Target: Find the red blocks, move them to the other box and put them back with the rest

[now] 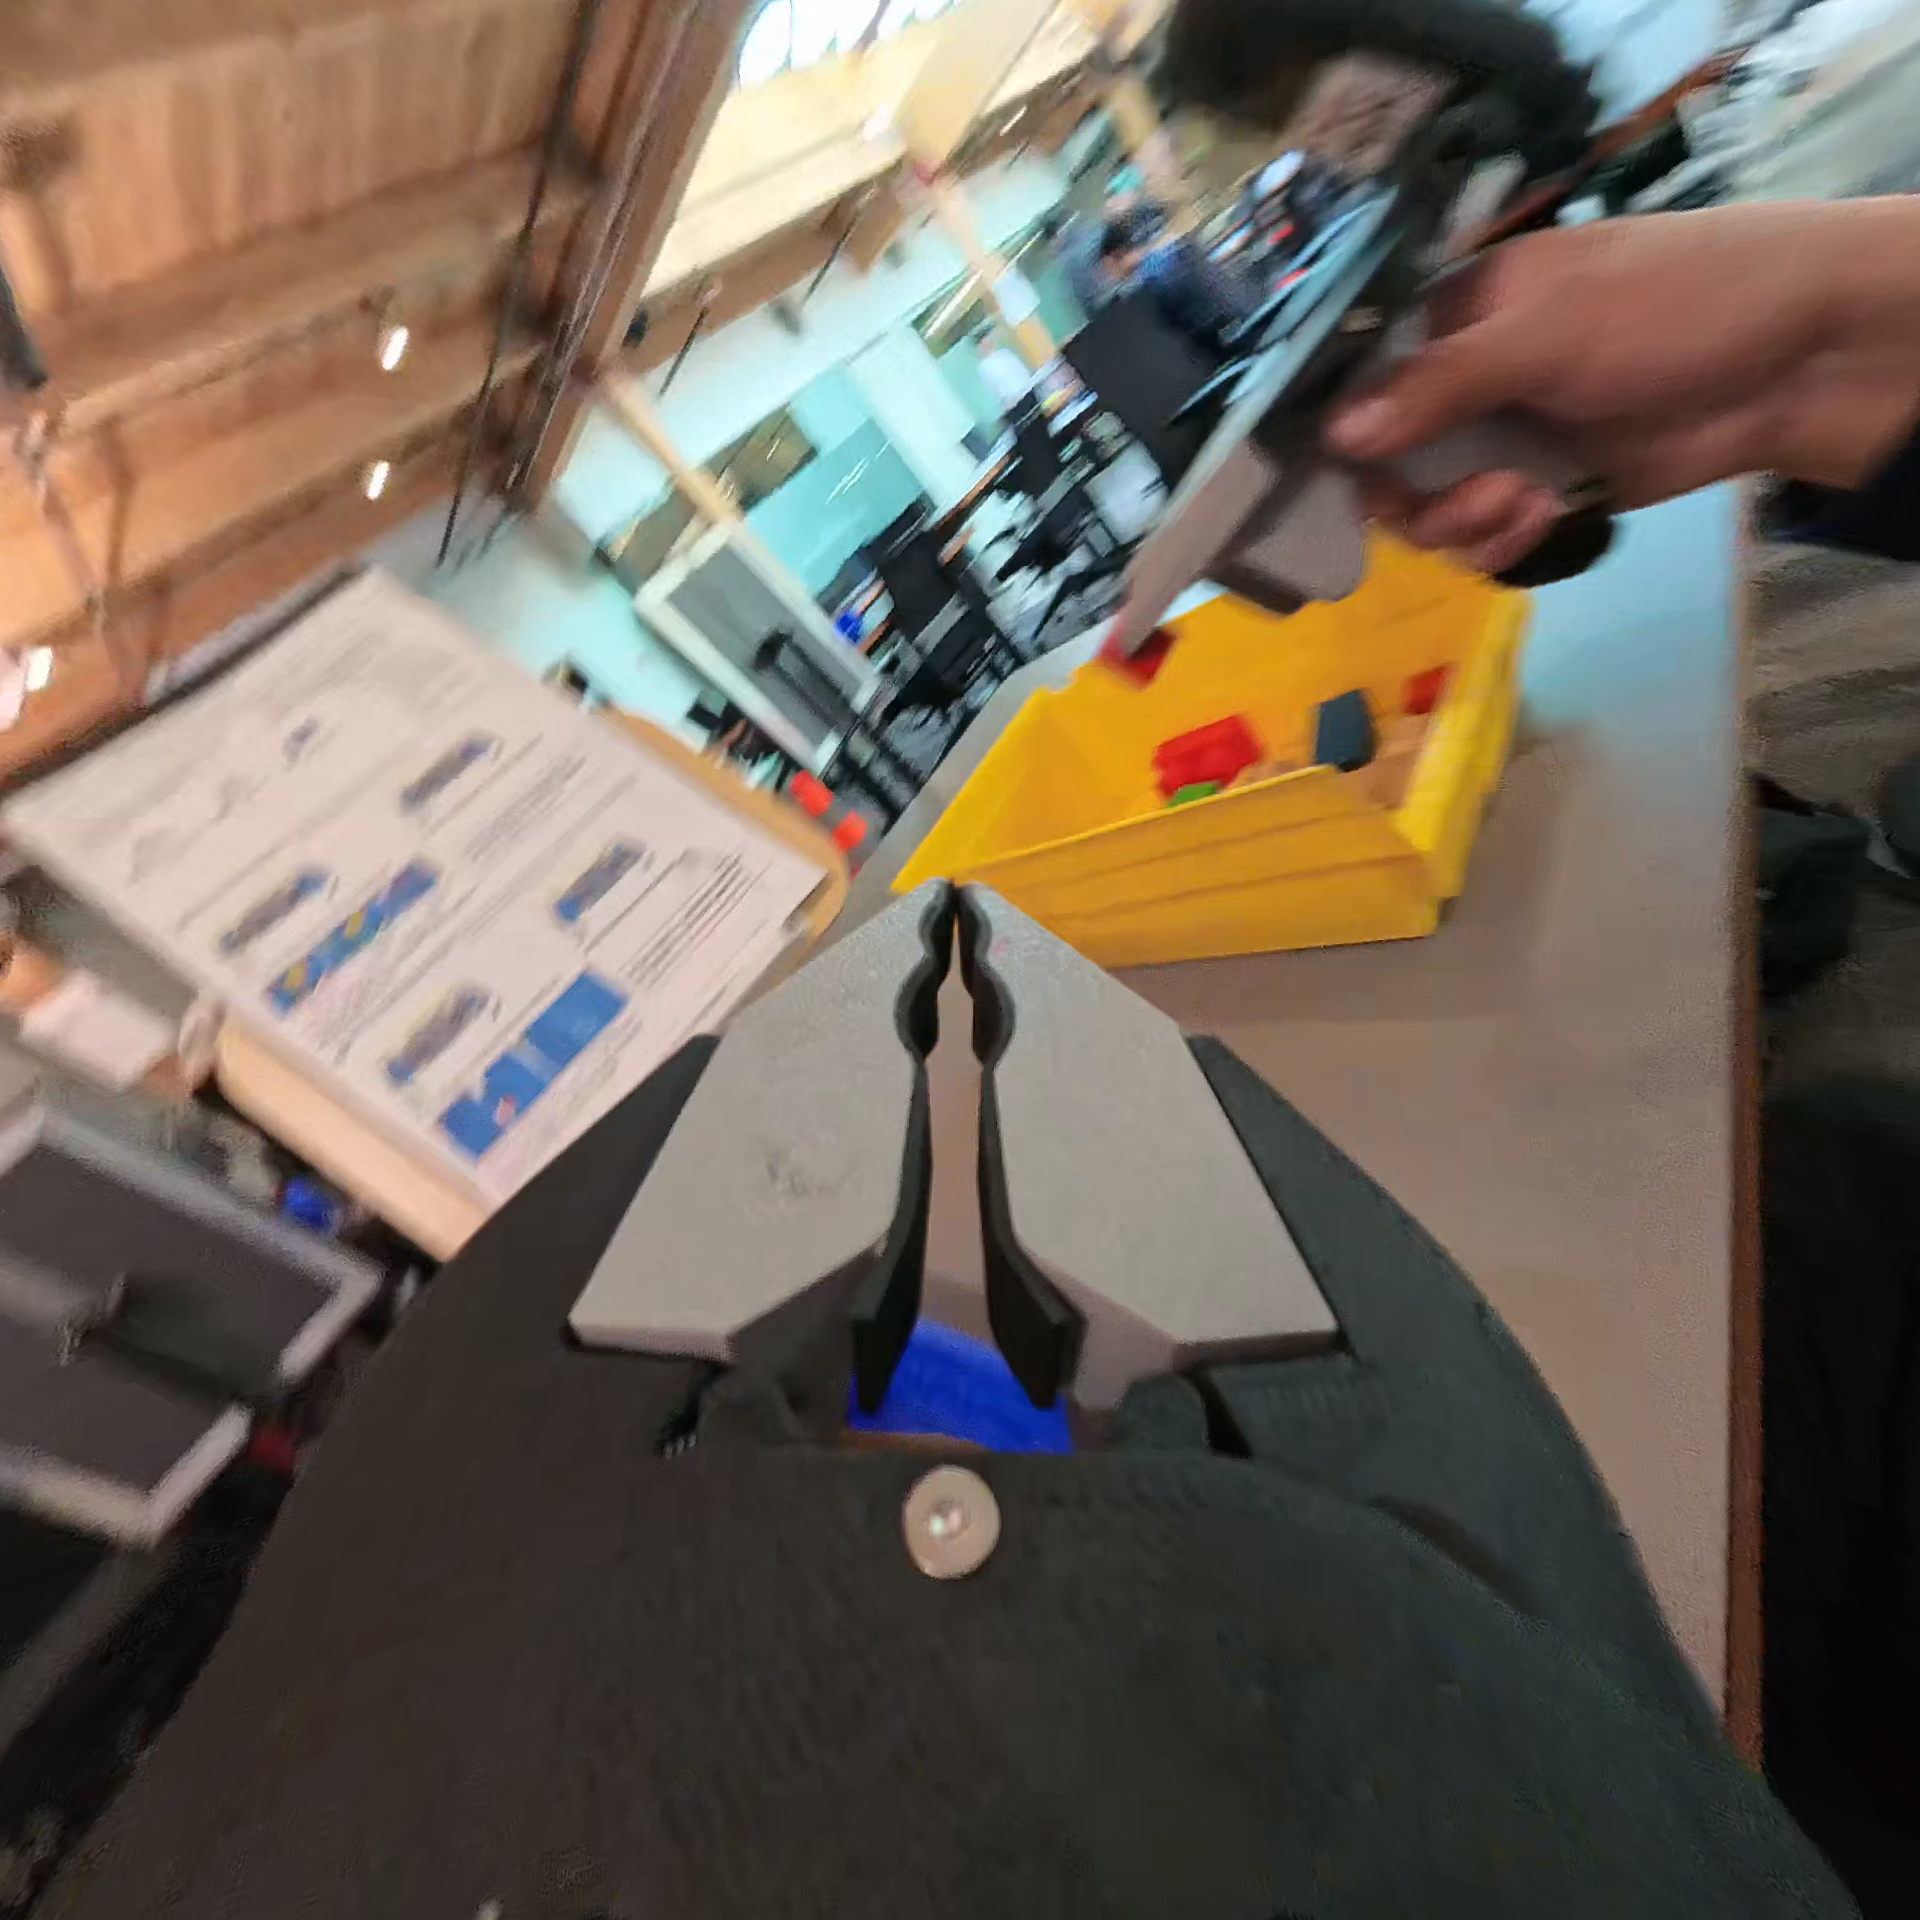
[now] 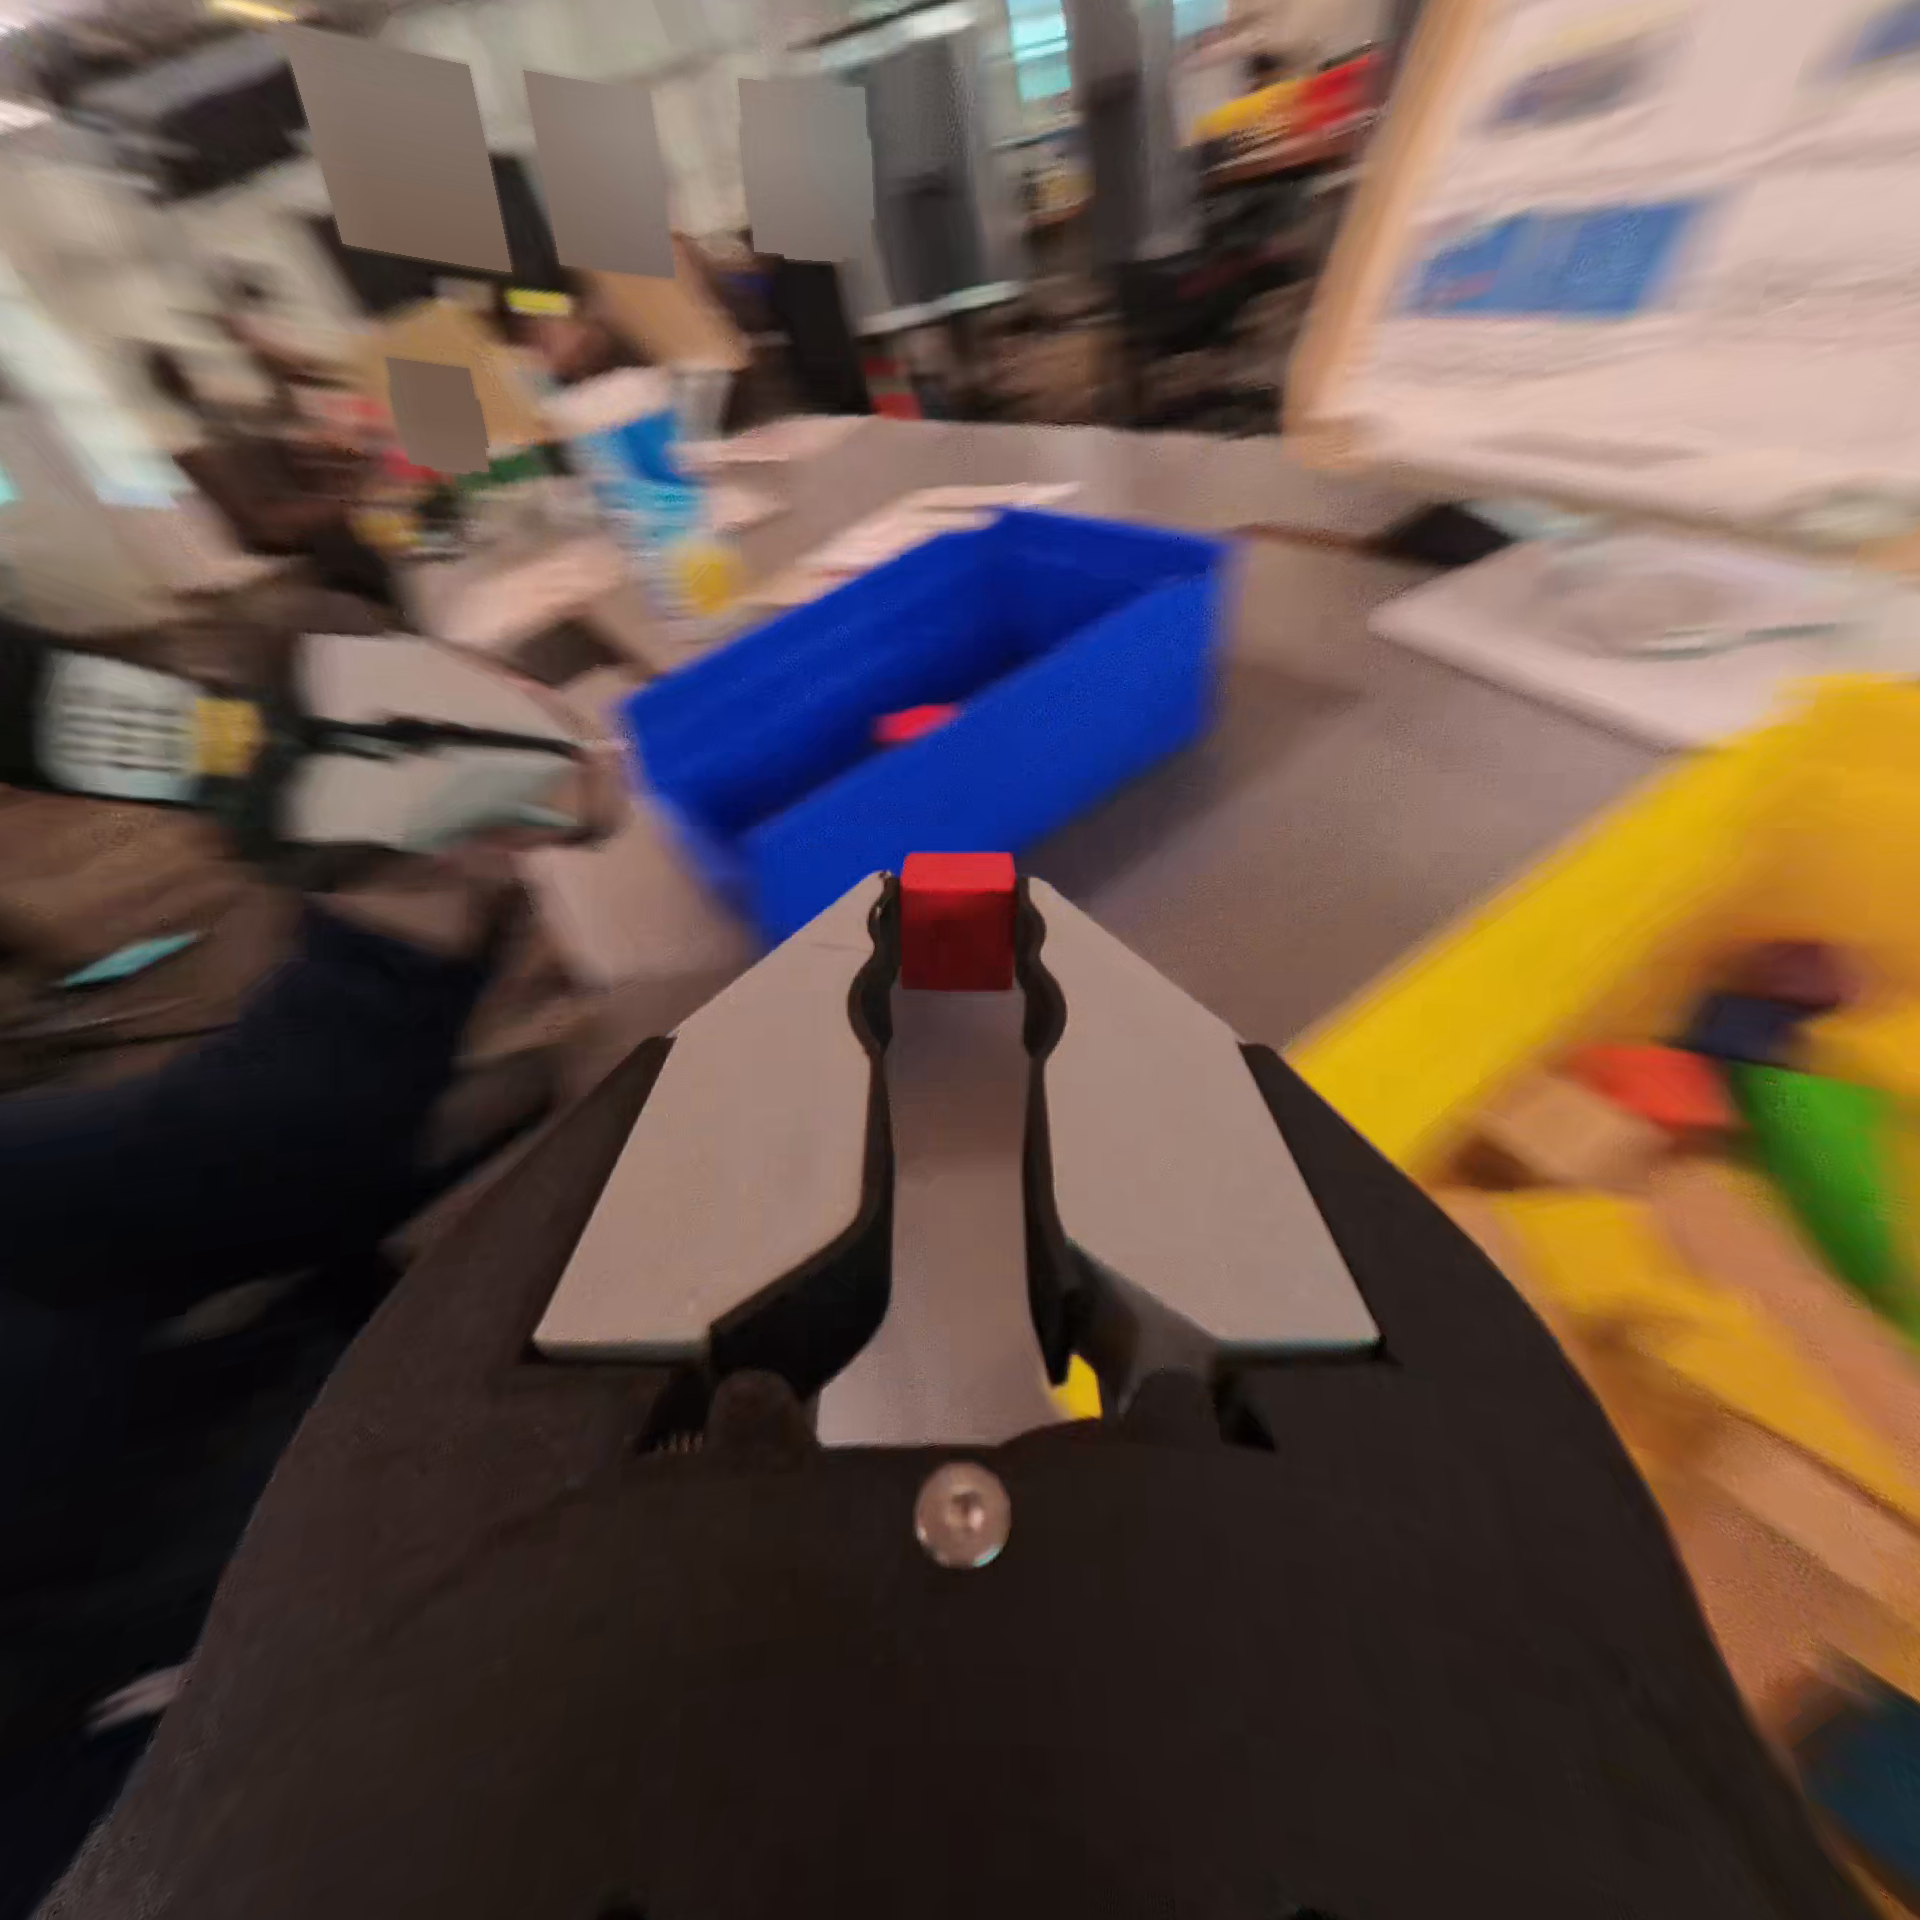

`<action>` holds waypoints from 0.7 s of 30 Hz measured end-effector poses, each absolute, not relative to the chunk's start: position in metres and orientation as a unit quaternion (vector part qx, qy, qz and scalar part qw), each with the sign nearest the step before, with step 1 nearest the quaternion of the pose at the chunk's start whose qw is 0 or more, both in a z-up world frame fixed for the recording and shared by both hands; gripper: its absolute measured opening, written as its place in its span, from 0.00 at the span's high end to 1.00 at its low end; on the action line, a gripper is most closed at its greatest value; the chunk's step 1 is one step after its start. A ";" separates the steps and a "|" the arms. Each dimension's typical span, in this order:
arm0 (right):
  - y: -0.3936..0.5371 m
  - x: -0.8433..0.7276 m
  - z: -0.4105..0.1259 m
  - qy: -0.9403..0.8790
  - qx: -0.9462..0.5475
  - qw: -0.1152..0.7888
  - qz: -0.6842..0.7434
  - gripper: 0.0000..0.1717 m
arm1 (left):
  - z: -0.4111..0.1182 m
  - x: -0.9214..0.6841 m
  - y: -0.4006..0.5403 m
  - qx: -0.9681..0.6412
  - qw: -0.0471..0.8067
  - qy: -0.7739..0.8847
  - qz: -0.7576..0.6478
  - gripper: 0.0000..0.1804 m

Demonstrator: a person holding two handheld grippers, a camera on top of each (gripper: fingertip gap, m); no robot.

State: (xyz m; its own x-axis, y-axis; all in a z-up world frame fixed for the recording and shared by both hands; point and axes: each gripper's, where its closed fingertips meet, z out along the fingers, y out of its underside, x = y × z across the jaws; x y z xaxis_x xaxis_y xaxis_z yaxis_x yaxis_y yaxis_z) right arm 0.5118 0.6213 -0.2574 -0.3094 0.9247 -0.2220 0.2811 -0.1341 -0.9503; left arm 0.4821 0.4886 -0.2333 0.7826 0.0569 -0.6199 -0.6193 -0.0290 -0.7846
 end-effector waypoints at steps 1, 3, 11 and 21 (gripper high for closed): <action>0.653 0.513 -0.259 -0.575 -0.537 0.344 0.512 0.89 | -0.230 0.465 0.484 -0.689 0.658 0.166 0.253 1.00; 0.708 0.519 -0.275 -0.552 -0.591 0.396 0.434 0.89 | -0.231 0.434 0.473 -0.725 0.641 0.082 0.238 0.99; 0.744 0.546 -0.246 -0.509 -0.589 0.473 0.412 0.74 | -0.271 0.357 0.439 -0.798 0.555 -0.075 0.220 0.86; 0.726 0.557 -0.237 -0.523 -0.579 0.446 0.438 0.72 | -0.364 0.277 0.436 -0.918 0.346 -0.126 0.146 0.75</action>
State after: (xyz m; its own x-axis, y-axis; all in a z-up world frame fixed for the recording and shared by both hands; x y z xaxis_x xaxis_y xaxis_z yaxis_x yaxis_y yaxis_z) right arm 0.5566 0.7261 -0.2367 0.0681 0.9968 -0.0411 0.2151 -0.0549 -0.9750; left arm 0.2772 0.4364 -0.3635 0.9256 0.3324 -0.1810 0.1299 -0.7282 -0.6729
